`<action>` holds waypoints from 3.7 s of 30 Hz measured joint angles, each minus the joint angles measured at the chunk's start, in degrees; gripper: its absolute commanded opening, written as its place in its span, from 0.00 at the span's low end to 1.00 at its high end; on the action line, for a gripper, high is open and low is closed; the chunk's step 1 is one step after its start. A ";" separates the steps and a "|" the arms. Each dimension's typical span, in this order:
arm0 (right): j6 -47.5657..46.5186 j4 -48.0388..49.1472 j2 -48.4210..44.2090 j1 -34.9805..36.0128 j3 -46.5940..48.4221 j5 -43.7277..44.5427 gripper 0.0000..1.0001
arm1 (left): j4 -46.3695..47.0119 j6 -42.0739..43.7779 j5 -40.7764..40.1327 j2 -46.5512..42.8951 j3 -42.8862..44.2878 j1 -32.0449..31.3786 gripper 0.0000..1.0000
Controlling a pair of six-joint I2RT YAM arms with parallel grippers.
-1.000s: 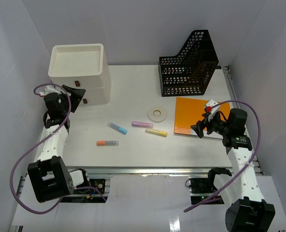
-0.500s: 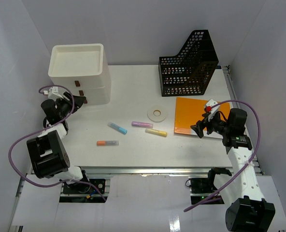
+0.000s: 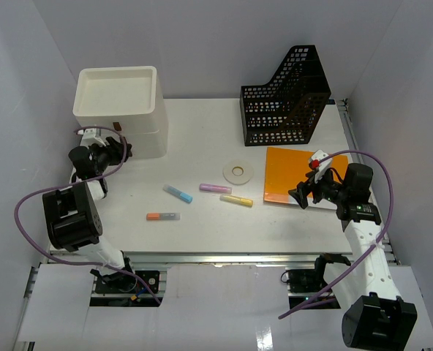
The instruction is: Organize the desk
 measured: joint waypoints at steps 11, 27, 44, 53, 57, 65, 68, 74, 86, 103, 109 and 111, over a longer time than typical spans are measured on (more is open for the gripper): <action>-0.01 0.00 0.14 -0.11 0.00 0.39 0.90 | 0.92 5.23 -5.70 3.47 3.50 -1.45 0.01; 0.00 0.00 0.32 -0.37 0.00 0.38 0.90 | 7.93 4.40 -8.09 -4.32 -9.22 -1.49 0.98; -0.01 0.00 0.36 -0.37 0.00 0.42 0.90 | -0.41 9.10 -9.83 5.74 5.55 -3.44 0.28; -0.01 0.00 0.38 -0.37 0.00 0.44 0.90 | -0.38 9.67 -9.95 5.81 5.16 -3.83 0.00; -0.01 -0.01 0.38 -0.37 0.00 0.43 0.90 | 0.26 9.69 -10.72 3.87 3.32 -3.88 0.00; -0.01 -0.02 0.31 -0.39 0.00 0.30 0.90 | 1.07 8.80 -13.71 -6.05 -7.41 -3.94 0.00; 0.01 0.00 0.05 -0.39 0.00 0.11 0.90 | 0.45 7.38 -16.02 -12.03 -12.42 -3.95 0.00; 0.01 -0.02 -0.40 -0.39 0.00 -1.08 0.90 | -4.42 3.51 -19.71 -22.48 -17.71 -3.96 0.58; -3.84 -4.79 4.13 7.22 2.34 -4.13 0.94 | -21.39 -8.63 -19.86 -32.20 -15.88 -3.97 0.98; 1.48 -13.75 50.68 46.98 28.23 32.51 0.85 | -56.37 -13.32 -19.31 -55.20 -7.89 -3.97 0.98; 2.33 -13.44 56.60 47.39 32.48 35.71 0.56 | -56.95 -13.06 -18.14 -58.95 -7.99 -4.27 0.98; 2.10 -13.24 57.42 47.39 32.82 35.52 0.44 | -57.42 -13.06 -18.12 -58.93 -8.24 -4.27 0.98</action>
